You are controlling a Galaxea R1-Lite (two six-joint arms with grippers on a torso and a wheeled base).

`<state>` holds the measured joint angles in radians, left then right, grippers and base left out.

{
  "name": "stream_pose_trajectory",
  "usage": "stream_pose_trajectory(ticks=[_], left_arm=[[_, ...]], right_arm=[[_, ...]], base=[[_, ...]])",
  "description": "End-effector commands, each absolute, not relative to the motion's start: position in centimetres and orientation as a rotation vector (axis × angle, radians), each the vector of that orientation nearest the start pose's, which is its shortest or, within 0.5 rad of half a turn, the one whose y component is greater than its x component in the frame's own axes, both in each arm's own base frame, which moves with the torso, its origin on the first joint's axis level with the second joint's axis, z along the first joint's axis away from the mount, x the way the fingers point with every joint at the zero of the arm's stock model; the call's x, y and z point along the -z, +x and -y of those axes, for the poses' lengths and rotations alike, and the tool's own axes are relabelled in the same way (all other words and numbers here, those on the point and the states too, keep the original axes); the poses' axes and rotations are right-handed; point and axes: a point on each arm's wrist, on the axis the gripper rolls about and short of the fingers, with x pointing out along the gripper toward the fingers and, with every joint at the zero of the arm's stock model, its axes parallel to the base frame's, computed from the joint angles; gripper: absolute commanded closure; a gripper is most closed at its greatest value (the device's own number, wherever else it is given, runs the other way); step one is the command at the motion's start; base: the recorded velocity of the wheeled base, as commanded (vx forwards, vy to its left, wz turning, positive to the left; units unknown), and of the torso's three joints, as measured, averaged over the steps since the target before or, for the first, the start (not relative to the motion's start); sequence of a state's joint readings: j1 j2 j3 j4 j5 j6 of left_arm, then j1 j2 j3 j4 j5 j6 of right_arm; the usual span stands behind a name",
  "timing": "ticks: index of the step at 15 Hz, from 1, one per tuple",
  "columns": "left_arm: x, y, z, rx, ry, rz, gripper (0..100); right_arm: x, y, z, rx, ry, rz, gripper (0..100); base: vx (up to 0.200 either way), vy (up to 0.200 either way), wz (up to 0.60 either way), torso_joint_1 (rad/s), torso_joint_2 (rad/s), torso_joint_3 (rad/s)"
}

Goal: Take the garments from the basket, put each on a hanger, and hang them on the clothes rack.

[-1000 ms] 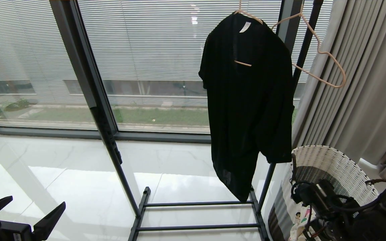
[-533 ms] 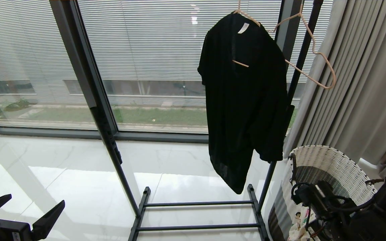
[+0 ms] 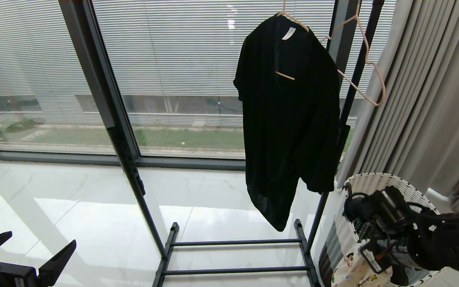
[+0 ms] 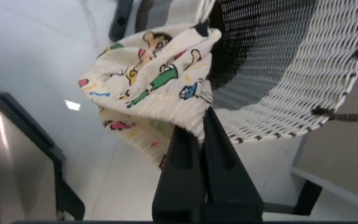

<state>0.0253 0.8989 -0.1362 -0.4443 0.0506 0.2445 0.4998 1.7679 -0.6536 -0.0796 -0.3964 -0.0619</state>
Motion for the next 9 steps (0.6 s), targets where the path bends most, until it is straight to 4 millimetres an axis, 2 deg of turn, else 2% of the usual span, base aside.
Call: stream_pose_trajectory(ticks=[1,3,5,7,9], left_arm=[[-13.6,9.0,-0.3,-0.033,0.249,-0.330,0],[-13.8,9.0,0.1,0.041,0.226,-0.311,0],[-15.4,9.5,1.9,0.249,0.137,-0.251,0],[-17.2,10.9,4.5,0.428,0.050,-0.248,0],[-18.6,12.2,8.1,0.602,-0.027,-0.286,0]], right_arm=[[-17.3,23.1,-13.0,-0.228,-0.412,-0.755,100],[-20.5,23.2,-14.4,-0.272,-0.397,-0.687,100],[-22.8,22.2,-15.4,-0.323,-0.398,-0.648,100],[-24.0,20.3,-15.6,-0.385,-0.405,-0.635,100],[-25.1,18.6,-15.4,-0.425,-0.399,-0.597,100]], base=[[0.000,0.000,0.00,0.000,0.00,0.000],[0.000,0.000,0.00,0.000,0.00,0.000],[0.000,0.000,0.00,0.000,0.00,0.000],[0.000,0.000,0.00,0.000,0.00,0.000],[0.000,0.000,0.00,0.000,0.00,0.000]])
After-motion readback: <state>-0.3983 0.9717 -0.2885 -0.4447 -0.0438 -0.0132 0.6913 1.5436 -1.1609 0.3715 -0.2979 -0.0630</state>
